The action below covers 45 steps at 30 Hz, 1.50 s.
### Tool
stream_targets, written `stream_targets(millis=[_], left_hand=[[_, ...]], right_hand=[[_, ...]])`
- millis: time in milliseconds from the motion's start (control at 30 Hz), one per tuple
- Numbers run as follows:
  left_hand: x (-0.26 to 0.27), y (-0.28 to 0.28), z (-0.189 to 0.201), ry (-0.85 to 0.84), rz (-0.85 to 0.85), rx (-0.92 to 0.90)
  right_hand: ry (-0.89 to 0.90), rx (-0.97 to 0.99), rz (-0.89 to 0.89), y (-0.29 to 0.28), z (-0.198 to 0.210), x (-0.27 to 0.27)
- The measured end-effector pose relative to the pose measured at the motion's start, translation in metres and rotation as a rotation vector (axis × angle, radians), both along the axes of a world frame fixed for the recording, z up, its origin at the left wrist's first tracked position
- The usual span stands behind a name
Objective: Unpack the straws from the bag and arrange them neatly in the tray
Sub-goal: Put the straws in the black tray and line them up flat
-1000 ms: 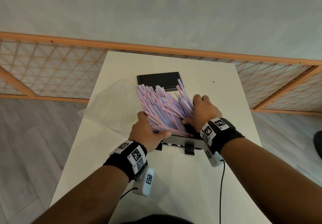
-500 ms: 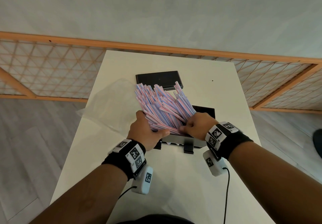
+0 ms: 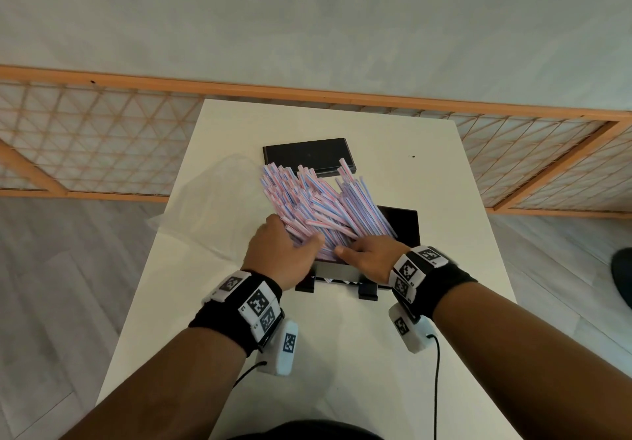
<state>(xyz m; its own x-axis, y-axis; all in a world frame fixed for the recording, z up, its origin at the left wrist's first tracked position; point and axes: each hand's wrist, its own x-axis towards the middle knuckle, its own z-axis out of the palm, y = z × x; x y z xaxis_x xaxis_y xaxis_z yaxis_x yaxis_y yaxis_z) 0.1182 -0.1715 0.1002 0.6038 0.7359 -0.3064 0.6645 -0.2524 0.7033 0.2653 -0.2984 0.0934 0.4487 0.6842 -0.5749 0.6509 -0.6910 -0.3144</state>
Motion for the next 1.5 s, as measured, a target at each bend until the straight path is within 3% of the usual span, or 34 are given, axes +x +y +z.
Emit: stream_targets(millis=[100,733,1000,1067,1200,1267,1400,1500], left_hand=[[0.002,0.013,0.006,0.068,-0.017,0.108],[0.015,0.010,0.013,-0.082,-0.067,0.163],[0.016,0.005,0.003,-0.184,-0.030,0.198],[0.014,-0.002,-0.006,-0.195,-0.009,0.227],[0.011,-0.022,-0.014,-0.130,0.010,0.318],[0.010,-0.026,-0.015,-0.137,-0.015,0.366],[0.008,-0.017,-0.017,-0.114,-0.059,0.355],[0.009,-0.005,-0.015,-0.074,-0.100,0.315]], right_hand=[[0.013,-0.029,-0.004,0.000,0.001,0.001],[0.188,-0.192,0.008,0.007,0.007,0.005],[0.145,-0.309,0.103,0.019,0.005,0.008],[0.131,-0.260,0.113,0.023,0.003,0.008],[0.312,0.092,0.054,0.027,-0.006,0.007],[0.229,0.059,0.077,0.027,-0.005,0.006],[0.006,-0.253,0.097,0.024,-0.007,0.014],[-0.079,-0.205,0.110,0.023,-0.001,0.020]])
